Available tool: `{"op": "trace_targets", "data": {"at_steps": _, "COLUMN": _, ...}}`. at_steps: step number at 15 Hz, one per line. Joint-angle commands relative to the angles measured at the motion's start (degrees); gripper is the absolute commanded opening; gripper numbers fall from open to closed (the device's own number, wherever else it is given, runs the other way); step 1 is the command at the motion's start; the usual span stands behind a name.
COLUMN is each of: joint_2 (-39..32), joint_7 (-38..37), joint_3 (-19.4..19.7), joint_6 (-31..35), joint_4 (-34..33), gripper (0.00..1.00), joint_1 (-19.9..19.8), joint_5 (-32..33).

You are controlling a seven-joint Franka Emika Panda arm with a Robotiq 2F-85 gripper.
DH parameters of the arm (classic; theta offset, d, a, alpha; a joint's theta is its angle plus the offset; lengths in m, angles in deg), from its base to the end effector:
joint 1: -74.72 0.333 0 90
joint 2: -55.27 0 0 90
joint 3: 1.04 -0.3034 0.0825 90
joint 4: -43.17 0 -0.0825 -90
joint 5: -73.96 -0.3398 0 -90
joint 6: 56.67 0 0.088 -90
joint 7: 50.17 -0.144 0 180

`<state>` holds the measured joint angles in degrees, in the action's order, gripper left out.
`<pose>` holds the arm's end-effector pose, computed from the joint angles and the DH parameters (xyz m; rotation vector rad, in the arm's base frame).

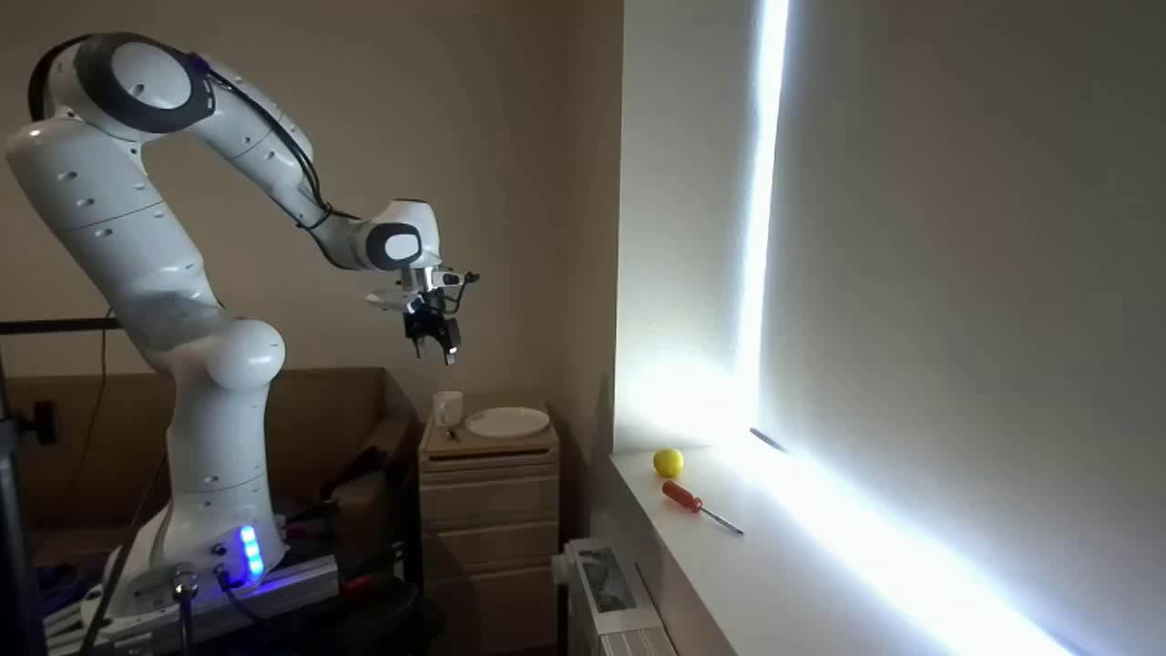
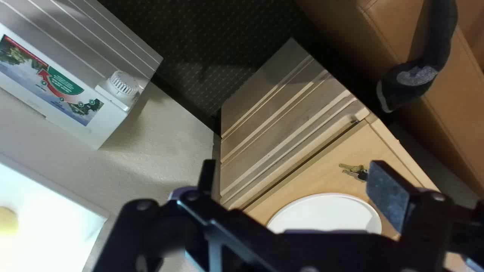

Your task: Remove the keys from the nightstand and put them on the windowsill then place the keys back on the nightstand

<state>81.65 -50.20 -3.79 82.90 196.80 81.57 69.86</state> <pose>0.3709 0.0637 0.3794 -3.0710 -0.1766 -0.3269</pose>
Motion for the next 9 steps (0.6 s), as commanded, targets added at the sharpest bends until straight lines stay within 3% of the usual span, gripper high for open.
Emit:
{"op": "trace_targets", "data": {"at_steps": 1, "joint_2": 0.03, "joint_7": 0.12, "joint_3": -0.26, "joint_6": -0.17, "joint_4": -0.09, "gripper": 1.00, "joint_1": -0.25, "joint_5": -0.17}}
{"op": "trace_targets", "data": {"at_steps": 7, "joint_2": 0.04, "joint_7": 0.11, "joint_3": -0.26, "joint_6": -0.17, "joint_4": -0.09, "gripper": 1.00, "joint_1": -0.25, "joint_5": -0.16}}
{"op": "trace_targets", "data": {"at_steps": 9, "joint_2": -3.37, "joint_7": -3.23, "joint_3": 2.04, "joint_6": 1.53, "joint_4": 0.15, "gripper": 1.00, "joint_1": -3.05, "joint_5": -1.96}}
